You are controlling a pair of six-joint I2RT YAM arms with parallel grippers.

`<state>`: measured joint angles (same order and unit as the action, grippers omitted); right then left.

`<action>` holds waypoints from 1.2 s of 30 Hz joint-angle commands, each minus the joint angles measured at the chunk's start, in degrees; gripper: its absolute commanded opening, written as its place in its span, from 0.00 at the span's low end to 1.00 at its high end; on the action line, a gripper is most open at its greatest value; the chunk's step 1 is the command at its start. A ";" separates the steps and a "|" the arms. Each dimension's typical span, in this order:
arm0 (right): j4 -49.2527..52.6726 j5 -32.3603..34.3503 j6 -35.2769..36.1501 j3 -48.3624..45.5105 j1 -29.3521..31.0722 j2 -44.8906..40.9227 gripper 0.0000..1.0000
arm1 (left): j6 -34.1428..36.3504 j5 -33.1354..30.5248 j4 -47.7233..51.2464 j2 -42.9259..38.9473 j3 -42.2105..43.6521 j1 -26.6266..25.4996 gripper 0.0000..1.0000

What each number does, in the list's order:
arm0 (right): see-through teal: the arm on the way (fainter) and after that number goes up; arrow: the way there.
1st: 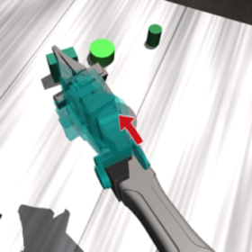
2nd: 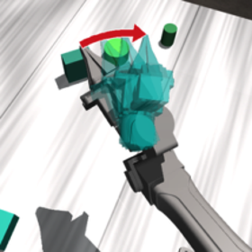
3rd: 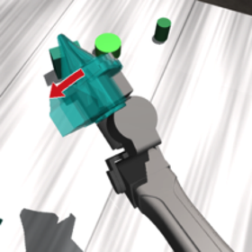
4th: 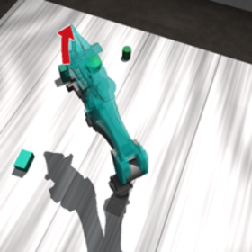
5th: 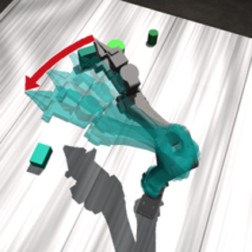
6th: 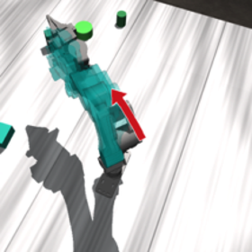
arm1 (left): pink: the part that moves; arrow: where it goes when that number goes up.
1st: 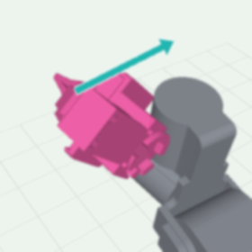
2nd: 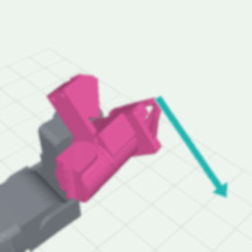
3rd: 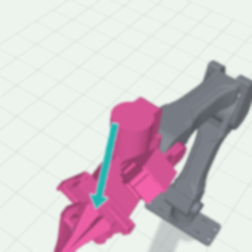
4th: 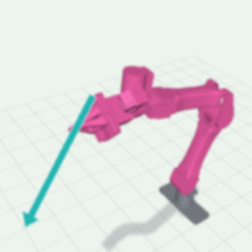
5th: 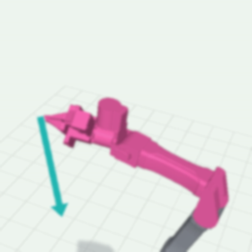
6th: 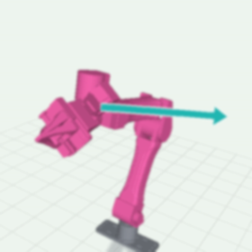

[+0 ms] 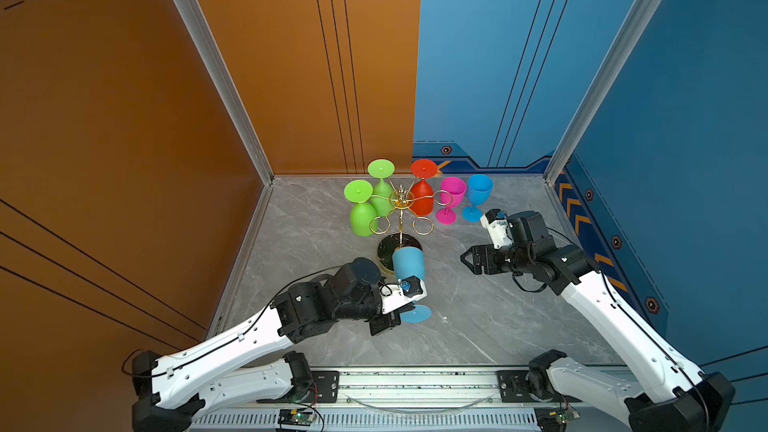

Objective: Take the wine glass off the wine glass rack
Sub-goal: 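Swing the cyan glass bowl-up with the left gripper while the right arm moves inward, then hold the cyan glass foot with the left gripper while the right reaches its bowl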

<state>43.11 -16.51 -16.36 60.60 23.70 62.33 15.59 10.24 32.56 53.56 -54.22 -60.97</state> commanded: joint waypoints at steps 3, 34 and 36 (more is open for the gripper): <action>1.71 -0.57 0.46 2.75 1.40 1.43 0.85 | 7.31 -7.24 -0.19 -0.40 1.78 -3.37 0.00; 1.40 -2.40 -1.70 5.57 3.98 1.07 0.84 | 28.20 -34.34 -7.76 6.79 8.92 -18.54 0.00; 1.34 -2.38 -1.92 5.73 3.98 0.83 0.84 | 29.00 -35.46 -8.32 7.26 9.09 -19.06 0.00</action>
<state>43.53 -18.04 -17.08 64.47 27.40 64.25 41.89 -21.37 26.37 60.49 -45.82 -79.00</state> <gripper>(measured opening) 0.842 0.053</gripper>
